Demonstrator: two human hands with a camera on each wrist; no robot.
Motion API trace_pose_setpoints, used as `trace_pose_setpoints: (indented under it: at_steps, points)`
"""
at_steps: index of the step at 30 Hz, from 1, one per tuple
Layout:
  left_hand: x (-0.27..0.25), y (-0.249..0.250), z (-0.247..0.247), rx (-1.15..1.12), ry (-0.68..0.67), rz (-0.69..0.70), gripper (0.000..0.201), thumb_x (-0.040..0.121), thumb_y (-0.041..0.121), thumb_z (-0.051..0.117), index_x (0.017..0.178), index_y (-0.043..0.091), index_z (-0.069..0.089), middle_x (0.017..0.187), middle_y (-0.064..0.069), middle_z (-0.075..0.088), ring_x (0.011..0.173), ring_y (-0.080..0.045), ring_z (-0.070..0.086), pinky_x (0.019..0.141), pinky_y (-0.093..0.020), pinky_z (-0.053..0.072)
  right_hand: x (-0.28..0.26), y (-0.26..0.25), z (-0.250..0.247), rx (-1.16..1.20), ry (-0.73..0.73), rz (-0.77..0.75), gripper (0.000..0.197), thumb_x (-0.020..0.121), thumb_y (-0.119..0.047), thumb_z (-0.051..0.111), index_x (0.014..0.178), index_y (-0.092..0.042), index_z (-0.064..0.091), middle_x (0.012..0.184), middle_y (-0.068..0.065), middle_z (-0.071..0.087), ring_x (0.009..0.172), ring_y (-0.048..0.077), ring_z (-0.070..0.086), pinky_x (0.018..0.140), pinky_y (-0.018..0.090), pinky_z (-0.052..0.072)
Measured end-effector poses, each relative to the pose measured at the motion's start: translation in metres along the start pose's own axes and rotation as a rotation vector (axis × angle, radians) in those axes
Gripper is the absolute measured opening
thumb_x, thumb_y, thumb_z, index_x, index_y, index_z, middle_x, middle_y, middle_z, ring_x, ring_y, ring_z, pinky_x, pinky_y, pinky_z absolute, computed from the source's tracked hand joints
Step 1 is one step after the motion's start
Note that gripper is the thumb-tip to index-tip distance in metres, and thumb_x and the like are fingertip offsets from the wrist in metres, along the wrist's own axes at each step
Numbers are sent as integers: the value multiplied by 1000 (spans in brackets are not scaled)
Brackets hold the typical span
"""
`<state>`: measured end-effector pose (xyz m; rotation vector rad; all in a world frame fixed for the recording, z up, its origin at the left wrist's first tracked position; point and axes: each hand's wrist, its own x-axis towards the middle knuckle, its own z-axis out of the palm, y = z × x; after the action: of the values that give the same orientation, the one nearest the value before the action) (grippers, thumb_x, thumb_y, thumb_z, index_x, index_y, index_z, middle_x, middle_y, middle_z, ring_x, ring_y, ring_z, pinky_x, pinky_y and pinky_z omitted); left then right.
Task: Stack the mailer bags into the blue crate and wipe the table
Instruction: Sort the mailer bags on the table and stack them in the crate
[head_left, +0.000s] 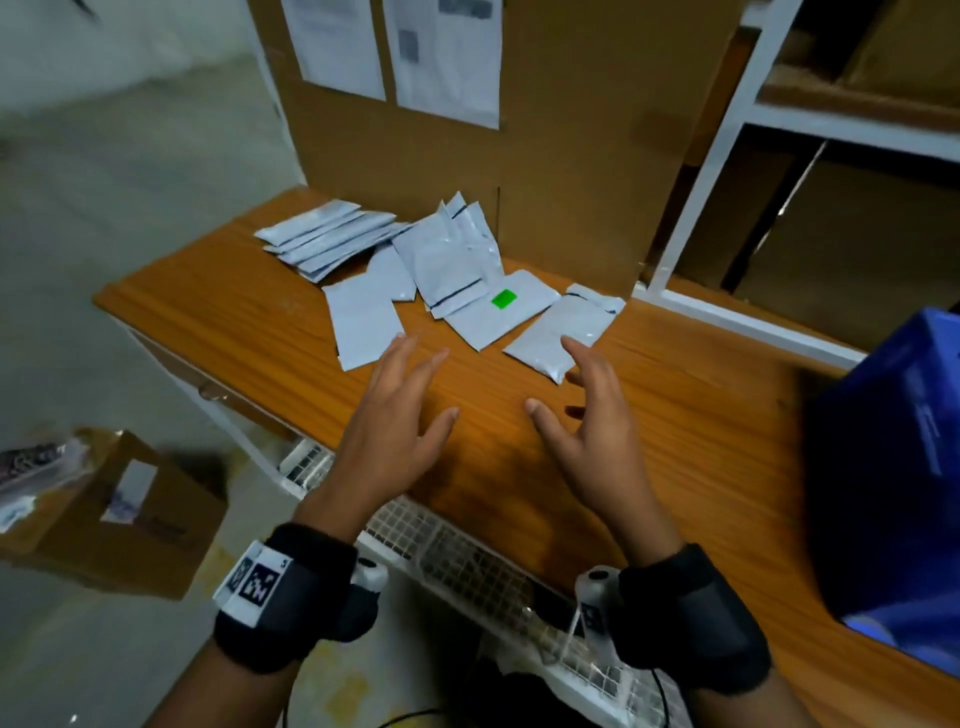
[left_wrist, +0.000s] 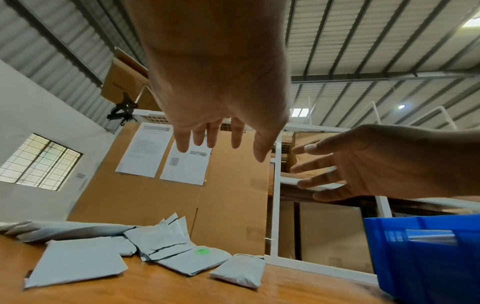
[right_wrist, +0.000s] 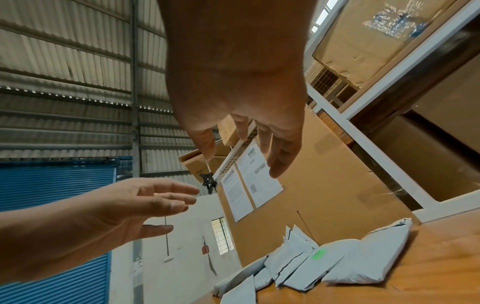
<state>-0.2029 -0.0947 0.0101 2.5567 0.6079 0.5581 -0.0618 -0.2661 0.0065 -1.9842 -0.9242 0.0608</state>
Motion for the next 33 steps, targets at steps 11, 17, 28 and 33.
trace_pose_setpoints:
  at_steps: [11, 17, 28, 33]
  points:
    - [188, -55, 31, -172, -205, -67, 43, 94, 31, 64, 135, 23, 54, 139, 2, 52, 124, -16, 51, 105, -34, 45, 147, 81, 49, -120, 42, 468, 65, 88, -41, 68, 145, -26, 40, 151, 2, 40, 131, 23, 46, 104, 43, 47]
    - [259, -77, 83, -361, -383, -218, 31, 93, 23, 65, 124, 16, 62, 127, -4, 63, 113, -20, 60, 102, -34, 47, 180, 132, 73, -52, 70, 762, 72, 86, -44, 70, 143, -12, 39, 144, 14, 46, 128, 30, 47, 104, 41, 43]
    - [330, -116, 159, 202, -507, -103, 53, 90, 37, 63, 133, 11, 45, 133, -22, 42, 125, -40, 42, 101, -47, 41, 195, 148, 107, -84, 245, 1026, 30, 76, -17, 64, 100, -12, 49, 89, 4, 62, 84, 24, 64, 67, 37, 54]
    - [336, -120, 166, 7, -541, -61, 80, 76, 29, 82, 137, 13, 33, 131, -21, 50, 119, -39, 51, 97, -47, 45, 181, 134, 109, -42, 354, 1077, 24, 77, -15, 64, 99, -14, 54, 90, 0, 61, 85, 22, 61, 71, 32, 48]
